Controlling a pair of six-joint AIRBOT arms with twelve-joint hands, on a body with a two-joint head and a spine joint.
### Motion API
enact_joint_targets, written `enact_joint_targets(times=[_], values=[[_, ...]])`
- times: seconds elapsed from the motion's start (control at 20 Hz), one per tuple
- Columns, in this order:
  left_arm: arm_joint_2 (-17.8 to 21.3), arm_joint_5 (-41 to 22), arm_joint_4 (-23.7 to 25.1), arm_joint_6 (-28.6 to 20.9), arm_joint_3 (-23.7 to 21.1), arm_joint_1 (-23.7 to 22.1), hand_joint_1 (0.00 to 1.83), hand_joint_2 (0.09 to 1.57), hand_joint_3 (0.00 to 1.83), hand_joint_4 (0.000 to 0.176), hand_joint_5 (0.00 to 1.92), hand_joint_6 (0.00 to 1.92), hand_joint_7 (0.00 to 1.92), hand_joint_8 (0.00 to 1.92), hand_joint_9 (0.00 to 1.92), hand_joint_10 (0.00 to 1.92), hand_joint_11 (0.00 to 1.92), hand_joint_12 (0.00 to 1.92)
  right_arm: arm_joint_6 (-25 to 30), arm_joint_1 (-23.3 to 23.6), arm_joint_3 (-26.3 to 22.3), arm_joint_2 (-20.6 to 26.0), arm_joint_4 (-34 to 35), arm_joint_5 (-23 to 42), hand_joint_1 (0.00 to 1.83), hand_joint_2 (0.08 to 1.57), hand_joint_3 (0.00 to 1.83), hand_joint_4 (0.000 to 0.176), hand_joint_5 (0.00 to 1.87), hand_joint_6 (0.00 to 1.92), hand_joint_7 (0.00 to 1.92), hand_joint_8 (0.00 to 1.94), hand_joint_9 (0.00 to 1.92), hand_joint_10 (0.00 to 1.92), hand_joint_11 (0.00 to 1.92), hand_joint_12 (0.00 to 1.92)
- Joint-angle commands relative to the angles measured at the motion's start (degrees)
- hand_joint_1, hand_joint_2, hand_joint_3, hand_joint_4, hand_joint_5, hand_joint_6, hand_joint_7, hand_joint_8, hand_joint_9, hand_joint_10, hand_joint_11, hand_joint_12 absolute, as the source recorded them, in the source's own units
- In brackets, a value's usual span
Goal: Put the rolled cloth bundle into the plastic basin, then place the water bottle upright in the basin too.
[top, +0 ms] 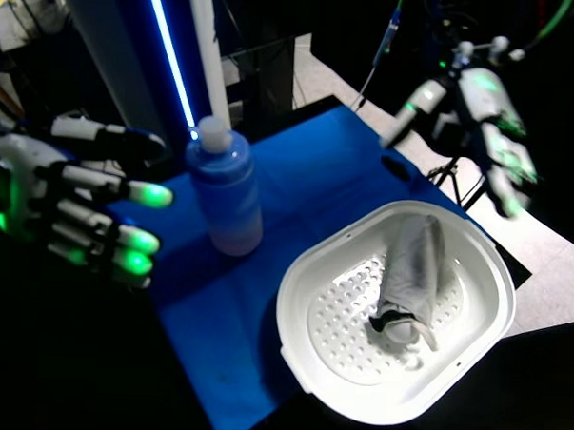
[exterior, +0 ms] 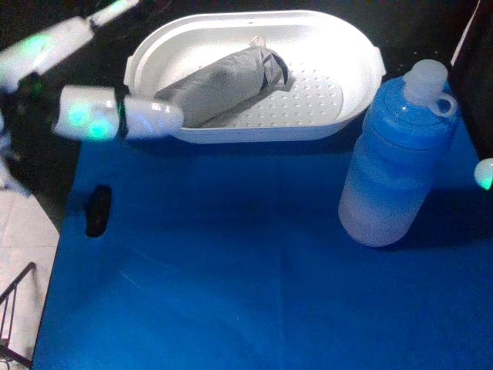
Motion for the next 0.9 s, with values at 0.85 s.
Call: enact_joint_targets(times=[0.85], values=[[4.38, -43.0, -22.45, 2.9, -19.79, 29.1, 0.69, 0.82, 0.01, 0.176, 0.02, 0.01, 0.0, 0.0, 0.0, 0.0, 0.0, 0.0, 1.5, 9.18, 2.15, -9.68, -2.9, 7.41, 0.87, 0.83, 0.0, 0.176, 0.02, 0.0, 0.14, 0.0, 0.11, 0.0, 0.23, 0.01]])
